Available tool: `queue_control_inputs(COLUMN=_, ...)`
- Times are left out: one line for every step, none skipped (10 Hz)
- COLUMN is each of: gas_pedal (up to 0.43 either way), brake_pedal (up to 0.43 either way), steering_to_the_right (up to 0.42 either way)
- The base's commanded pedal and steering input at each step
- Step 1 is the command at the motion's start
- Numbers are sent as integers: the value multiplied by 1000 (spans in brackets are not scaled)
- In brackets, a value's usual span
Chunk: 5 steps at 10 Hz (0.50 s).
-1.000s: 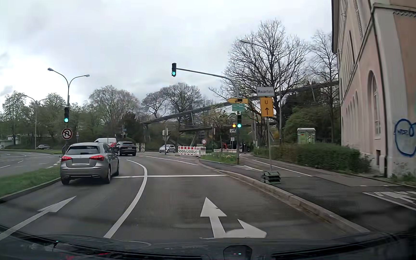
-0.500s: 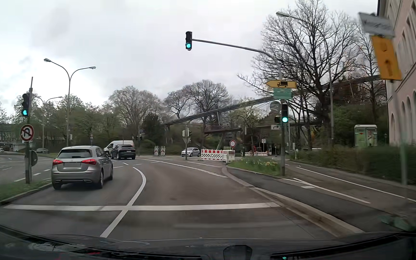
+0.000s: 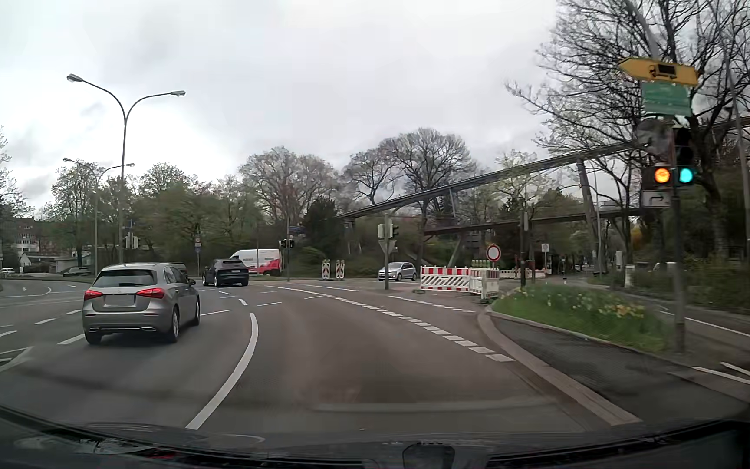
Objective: Follow the waypoints while adhering to traffic rules and regulations
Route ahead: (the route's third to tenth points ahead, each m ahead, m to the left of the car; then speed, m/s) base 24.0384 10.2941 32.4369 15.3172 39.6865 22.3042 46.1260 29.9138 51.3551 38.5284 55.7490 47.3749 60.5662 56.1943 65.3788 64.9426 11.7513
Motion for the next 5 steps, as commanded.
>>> queue_control_inputs(gas_pedal=59, brake_pedal=0, steering_to_the_right=-87)
queue_control_inputs(gas_pedal=59, brake_pedal=0, steering_to_the_right=-87)
queue_control_inputs(gas_pedal=59, brake_pedal=0, steering_to_the_right=-87)
queue_control_inputs(gas_pedal=59, brake_pedal=0, steering_to_the_right=-87)
queue_control_inputs(gas_pedal=59, brake_pedal=0, steering_to_the_right=-87)
